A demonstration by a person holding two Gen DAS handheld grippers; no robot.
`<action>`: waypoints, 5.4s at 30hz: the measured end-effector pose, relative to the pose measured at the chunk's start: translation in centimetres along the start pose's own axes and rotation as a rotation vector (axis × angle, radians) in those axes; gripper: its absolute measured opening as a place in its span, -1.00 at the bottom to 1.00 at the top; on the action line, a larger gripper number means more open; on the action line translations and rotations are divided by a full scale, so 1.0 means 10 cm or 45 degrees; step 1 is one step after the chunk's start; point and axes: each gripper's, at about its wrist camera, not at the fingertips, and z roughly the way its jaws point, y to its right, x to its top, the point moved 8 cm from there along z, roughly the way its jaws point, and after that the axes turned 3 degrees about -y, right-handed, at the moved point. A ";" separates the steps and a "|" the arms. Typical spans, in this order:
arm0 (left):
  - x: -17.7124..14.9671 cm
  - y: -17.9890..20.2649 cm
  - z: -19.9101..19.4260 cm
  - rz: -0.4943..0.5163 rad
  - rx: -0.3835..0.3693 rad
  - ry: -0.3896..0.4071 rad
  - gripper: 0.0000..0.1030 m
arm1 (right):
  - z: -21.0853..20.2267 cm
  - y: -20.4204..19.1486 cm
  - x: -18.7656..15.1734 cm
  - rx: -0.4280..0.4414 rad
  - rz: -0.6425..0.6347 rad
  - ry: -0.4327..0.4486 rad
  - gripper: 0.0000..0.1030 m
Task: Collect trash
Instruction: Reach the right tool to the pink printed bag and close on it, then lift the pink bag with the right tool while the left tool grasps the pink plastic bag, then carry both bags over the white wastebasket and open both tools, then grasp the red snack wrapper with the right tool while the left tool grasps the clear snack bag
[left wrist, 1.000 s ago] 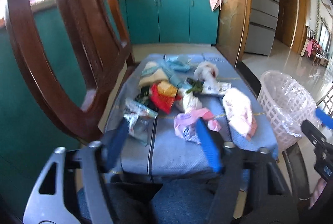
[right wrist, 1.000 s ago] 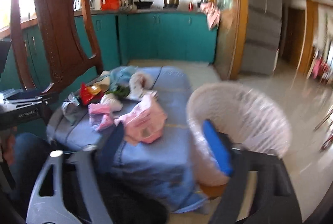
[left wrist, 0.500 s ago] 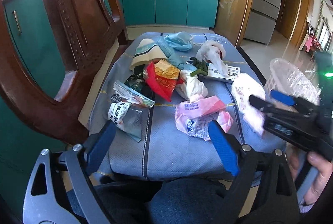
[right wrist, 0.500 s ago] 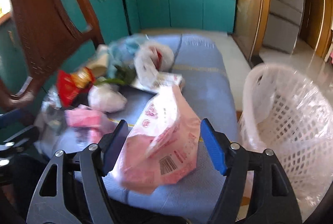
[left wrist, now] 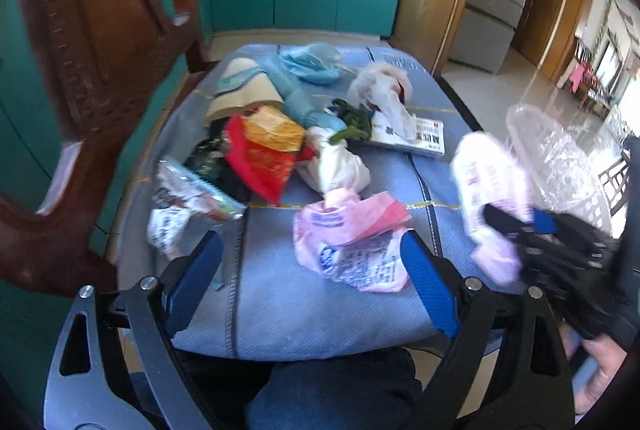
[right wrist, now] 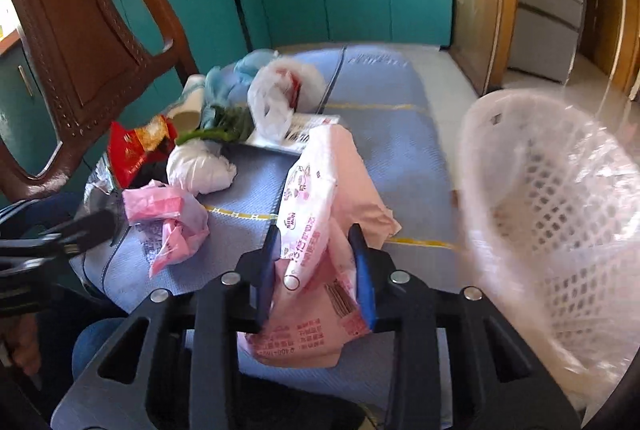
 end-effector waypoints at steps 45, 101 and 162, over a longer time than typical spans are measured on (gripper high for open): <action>0.06 0.48 0.66 0.027 -0.058 -0.187 0.24 | -0.68 0.15 -0.06 -0.029 -0.020 0.180 -0.32; 0.37 0.90 -0.57 0.178 -0.232 0.250 -0.02 | -1.38 1.15 -0.03 -0.248 0.177 0.364 -0.31; -0.14 -0.86 -0.62 -0.151 0.224 0.152 0.13 | 0.58 -1.39 0.70 0.493 -0.225 -0.006 0.14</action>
